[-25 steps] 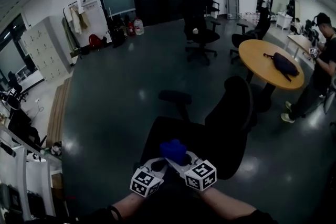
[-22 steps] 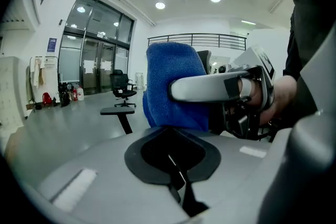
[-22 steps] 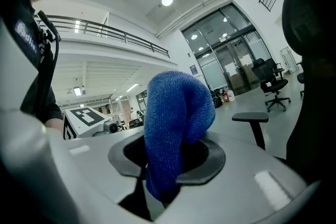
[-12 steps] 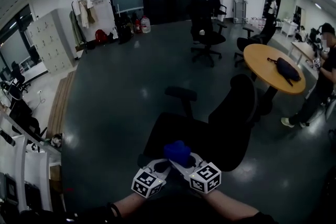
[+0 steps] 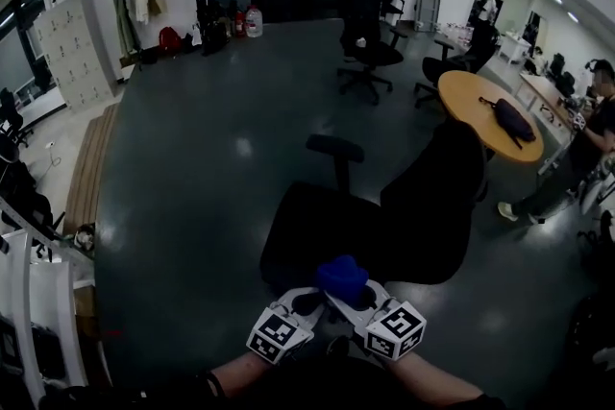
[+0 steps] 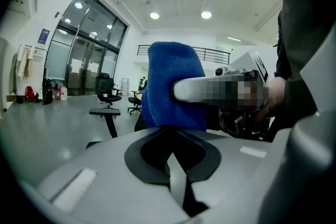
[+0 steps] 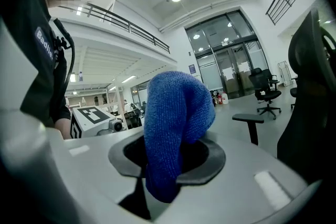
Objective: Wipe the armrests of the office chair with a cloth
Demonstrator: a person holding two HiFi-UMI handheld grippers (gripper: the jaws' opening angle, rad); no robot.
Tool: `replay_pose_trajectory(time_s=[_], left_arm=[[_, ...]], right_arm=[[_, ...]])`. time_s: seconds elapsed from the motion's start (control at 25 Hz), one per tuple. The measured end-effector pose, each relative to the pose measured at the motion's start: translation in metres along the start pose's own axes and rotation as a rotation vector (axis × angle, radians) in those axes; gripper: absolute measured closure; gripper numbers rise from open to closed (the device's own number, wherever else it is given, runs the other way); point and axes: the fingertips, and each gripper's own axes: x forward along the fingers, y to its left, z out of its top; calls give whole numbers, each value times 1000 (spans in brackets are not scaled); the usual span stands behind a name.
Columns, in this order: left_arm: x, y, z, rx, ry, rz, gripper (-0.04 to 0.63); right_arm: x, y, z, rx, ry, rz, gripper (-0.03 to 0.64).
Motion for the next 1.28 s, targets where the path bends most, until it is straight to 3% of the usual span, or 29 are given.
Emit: replay_pose_trajectory(time_s=[0.2,0.48,0.72,1.28], left_arm=[[-23,-17,-1,-14,-18,-25,577],[-39,-44,11,40,-11,1,577],[-19,-78,32,34,-62,11,577],[21,-126,32,72,-47,41,577]], right_arm=[[-9,29,-1,-6,13,0,481],[-36,51,8,-13,-51,72,480],[-78,40,24,-46,-101,103,480],[-139,16,16,-43,-153,144,480]])
